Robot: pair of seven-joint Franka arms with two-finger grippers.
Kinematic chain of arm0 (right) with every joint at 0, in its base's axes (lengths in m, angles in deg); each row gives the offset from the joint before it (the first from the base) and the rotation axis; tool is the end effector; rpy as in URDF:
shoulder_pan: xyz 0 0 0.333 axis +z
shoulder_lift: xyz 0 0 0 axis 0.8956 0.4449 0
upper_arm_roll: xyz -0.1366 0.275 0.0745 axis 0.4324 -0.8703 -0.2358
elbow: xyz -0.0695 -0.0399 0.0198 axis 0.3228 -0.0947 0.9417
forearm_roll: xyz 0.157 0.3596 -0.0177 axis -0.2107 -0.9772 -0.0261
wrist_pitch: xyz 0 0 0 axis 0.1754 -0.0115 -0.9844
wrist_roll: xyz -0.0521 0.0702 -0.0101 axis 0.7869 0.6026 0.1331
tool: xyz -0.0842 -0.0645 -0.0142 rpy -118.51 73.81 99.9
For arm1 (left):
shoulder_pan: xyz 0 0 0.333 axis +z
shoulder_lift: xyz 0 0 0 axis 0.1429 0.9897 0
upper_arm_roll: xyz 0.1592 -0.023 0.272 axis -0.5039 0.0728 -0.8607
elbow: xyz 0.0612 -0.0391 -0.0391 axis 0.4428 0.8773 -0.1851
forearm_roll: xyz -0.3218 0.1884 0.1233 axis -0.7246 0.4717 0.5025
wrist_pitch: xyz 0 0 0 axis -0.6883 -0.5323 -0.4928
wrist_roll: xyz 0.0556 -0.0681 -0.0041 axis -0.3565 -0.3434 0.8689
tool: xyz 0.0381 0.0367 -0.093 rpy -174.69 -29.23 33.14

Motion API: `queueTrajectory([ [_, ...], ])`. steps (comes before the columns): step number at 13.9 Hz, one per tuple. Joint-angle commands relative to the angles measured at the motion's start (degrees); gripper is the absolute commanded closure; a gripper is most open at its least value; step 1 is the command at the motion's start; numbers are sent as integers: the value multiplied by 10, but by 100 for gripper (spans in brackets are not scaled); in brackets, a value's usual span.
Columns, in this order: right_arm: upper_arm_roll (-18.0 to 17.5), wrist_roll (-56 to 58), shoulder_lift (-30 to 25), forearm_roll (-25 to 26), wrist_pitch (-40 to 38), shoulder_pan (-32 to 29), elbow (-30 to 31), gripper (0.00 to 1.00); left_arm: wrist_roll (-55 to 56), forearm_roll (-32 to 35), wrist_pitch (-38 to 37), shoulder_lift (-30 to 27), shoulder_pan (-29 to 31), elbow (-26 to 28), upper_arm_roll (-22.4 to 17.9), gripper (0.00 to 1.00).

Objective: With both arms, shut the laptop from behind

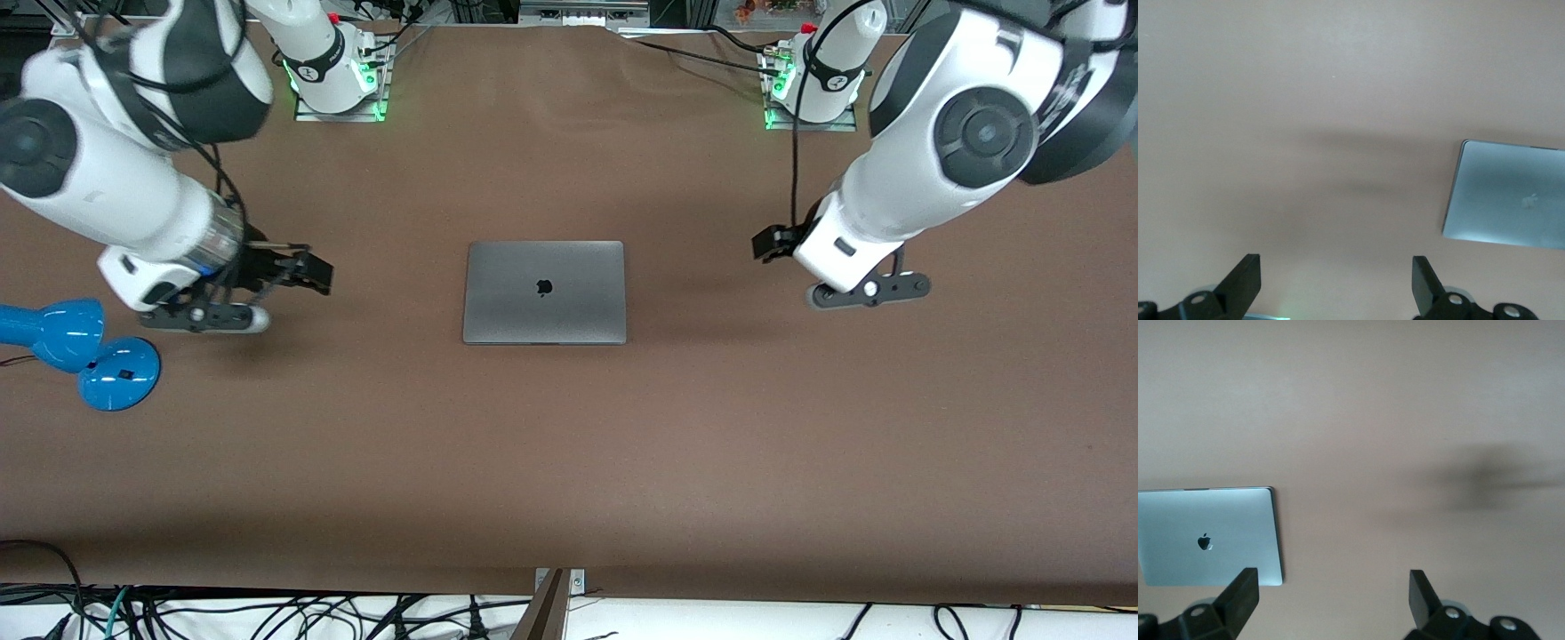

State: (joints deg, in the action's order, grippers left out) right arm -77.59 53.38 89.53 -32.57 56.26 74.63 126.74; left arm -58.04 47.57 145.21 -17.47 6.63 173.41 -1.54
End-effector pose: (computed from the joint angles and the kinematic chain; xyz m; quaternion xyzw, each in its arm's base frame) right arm 0.6107 0.1432 0.5262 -0.9989 0.0278 0.0317 0.0222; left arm 0.5732 -0.2014 0.5327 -0.9937 -0.0578 0.0957 0.0057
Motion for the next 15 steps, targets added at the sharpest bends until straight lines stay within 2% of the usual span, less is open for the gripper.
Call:
queueTrajectory([
  [1,-5,-3,-36,12,-29,-28,9,0,-82,13,10,-87,21,83,-9,0],
  [5,-4,-2,-56,12,-45,-53,12,0,-183,0,16,-170,2,157,-94,0],
  [7,-4,17,-63,13,-42,-60,12,0,-213,-5,46,-218,-33,215,-150,0],
  [9,-4,40,-74,13,-45,-71,16,0,-249,-5,53,-224,-64,218,-198,0],
  [15,1,42,-89,13,-46,-105,35,0,-305,6,39,-208,-53,188,-207,0],
])
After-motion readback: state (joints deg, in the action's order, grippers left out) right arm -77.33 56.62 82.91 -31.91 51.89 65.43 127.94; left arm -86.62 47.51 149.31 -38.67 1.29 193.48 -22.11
